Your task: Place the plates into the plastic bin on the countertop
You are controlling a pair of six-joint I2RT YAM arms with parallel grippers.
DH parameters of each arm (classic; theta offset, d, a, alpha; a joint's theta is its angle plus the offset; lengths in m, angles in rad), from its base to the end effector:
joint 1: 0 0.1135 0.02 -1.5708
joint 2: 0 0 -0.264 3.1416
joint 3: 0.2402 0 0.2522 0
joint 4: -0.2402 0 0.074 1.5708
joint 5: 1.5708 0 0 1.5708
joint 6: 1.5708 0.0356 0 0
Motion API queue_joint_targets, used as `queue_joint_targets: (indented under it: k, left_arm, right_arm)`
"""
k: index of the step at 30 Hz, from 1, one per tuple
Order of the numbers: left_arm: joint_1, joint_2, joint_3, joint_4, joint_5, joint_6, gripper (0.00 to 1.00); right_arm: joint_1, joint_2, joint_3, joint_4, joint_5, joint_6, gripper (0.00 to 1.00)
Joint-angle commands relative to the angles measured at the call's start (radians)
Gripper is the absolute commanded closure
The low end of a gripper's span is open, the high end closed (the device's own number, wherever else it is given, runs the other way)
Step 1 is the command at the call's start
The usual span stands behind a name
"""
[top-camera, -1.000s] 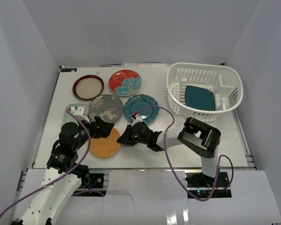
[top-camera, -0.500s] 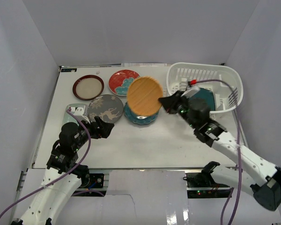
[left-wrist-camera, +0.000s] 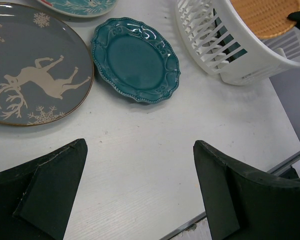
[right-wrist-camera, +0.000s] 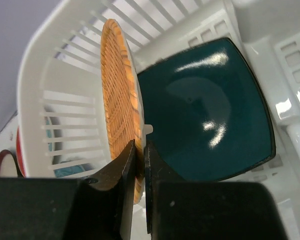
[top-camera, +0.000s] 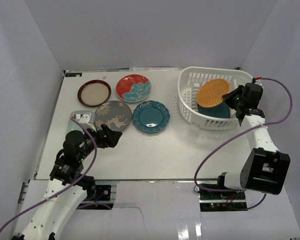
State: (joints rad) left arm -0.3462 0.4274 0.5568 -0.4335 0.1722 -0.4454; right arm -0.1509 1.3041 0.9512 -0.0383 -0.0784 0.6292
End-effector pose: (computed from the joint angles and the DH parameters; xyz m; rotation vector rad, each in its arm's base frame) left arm 0.1099 -0.0461 0.2814 0.0265 1.9313 -0.6992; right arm 0.2992 -0.0427 0.2981 0.7050 1.8515 0.3894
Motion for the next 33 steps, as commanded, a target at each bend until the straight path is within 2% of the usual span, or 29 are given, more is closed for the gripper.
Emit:
queue_joint_targets:
  k: [1,6,10,13,14,16,17,20,25,28,29,30,31,33]
  left_arm:
    - [-0.002,-0.003,0.029,0.009,0.012,0.004,0.02]
    - [-0.004,-0.001,0.029,0.007,0.015,0.004,0.02]
    - [-0.004,0.004,0.028,0.007,0.016,0.004,0.02]
    - [-0.004,0.005,0.028,0.009,0.016,0.005,0.02]
    - [-0.004,0.005,0.028,0.009,0.015,0.004,0.02]
    - [-0.004,0.008,0.028,0.007,0.015,0.004,0.02]
    - [-0.004,0.008,0.028,0.009,0.015,0.004,0.02]
    - [-0.004,0.011,0.028,0.009,0.016,0.004,0.02]
    - [-0.004,0.010,0.029,0.009,0.016,0.004,0.02]
    - [-0.004,0.010,0.029,0.009,0.015,0.004,0.02]
    - [-0.004,0.010,0.029,0.007,0.015,0.004,0.02]
    - [-0.004,0.011,0.029,0.009,0.013,0.005,0.02]
    - [-0.002,0.011,0.031,0.009,0.010,0.004,0.02]
    - [-0.001,0.011,0.034,0.006,0.004,0.005,0.02]
  right_arm:
    - [-0.015,0.016,0.035,0.071,-0.058,0.030,0.92]
    - [-0.025,0.075,-0.006,0.069,-0.012,0.004,0.92]
    - [-0.030,0.095,-0.041,0.071,0.026,-0.006,0.88]
    - [-0.030,0.116,-0.052,0.069,0.028,-0.016,0.71]
    - [-0.030,0.122,-0.052,0.060,0.034,-0.016,0.58]
    - [-0.030,0.116,-0.061,0.057,0.048,-0.019,0.46]
    - [-0.030,0.110,-0.065,0.057,0.055,-0.019,0.35]
    - [-0.032,0.064,-0.060,0.040,0.074,-0.039,0.21]
    - [-0.013,-0.058,-0.075,0.017,0.054,-0.049,0.17]
    - [0.100,-0.149,-0.130,0.055,0.060,-0.045,0.17]
    - [0.228,-0.169,-0.146,0.060,0.072,-0.045,0.17]
    - [0.293,-0.198,-0.160,0.078,0.112,-0.039,0.17]
    - [0.427,-0.207,-0.196,0.095,0.146,-0.023,0.17]
    - [0.561,-0.210,-0.242,0.156,0.182,0.049,0.17]
